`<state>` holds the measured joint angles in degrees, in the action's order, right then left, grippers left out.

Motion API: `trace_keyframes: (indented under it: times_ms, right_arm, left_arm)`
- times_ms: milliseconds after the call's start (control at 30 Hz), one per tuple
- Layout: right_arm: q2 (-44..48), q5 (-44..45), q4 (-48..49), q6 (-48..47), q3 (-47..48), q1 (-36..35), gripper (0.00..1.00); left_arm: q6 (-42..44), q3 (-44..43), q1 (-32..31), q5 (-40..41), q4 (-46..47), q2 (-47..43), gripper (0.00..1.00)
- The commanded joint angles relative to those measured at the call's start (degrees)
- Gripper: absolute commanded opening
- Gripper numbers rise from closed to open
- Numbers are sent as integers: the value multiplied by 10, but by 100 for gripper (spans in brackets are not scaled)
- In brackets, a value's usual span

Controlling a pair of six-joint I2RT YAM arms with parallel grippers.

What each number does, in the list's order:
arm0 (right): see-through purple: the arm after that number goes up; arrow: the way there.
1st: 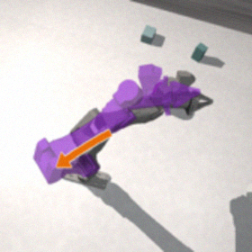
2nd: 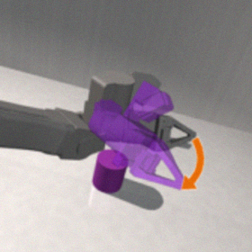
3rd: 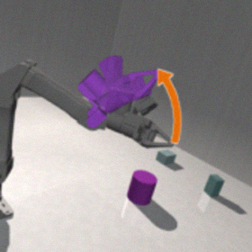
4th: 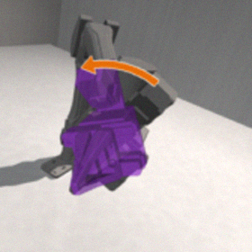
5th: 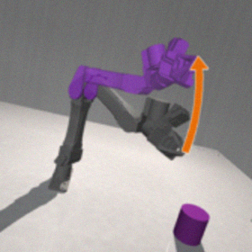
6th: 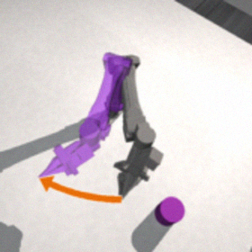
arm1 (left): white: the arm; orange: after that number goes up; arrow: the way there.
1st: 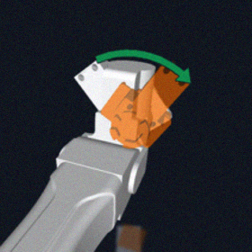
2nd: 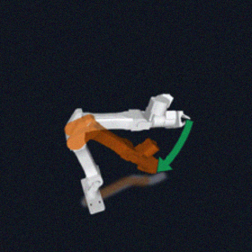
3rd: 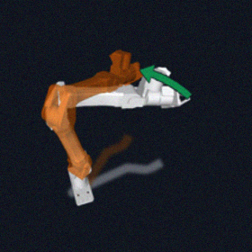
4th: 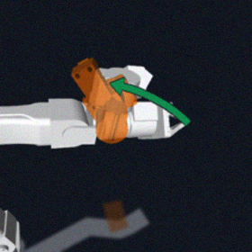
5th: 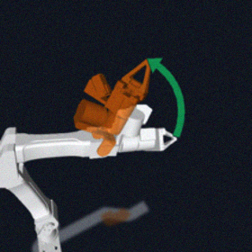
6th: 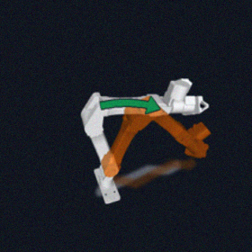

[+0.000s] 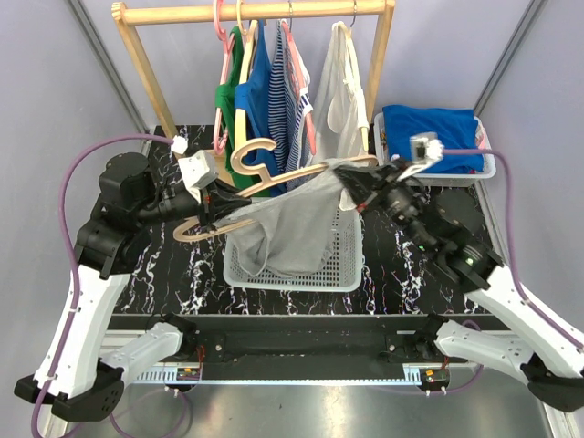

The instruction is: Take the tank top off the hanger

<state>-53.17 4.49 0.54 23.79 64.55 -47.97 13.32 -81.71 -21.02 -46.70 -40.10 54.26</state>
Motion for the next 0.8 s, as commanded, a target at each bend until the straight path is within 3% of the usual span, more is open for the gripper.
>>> trace_keyframes:
  times_ms: [0, 533, 767]
  right_arm:
    - [64, 173, -19, -47, 3, -1, 0]
    - [90, 528, -189, -23, 2, 9, 0]
    - [106, 534, -193, -55, 21, 75, 0]
  left_arm:
    - [2, 2, -2, -10, 35, -12, 7]
    - [3, 3, -3, -13, 34, -26, 4]
    - [46, -13, -3, -29, -37, -26, 2]
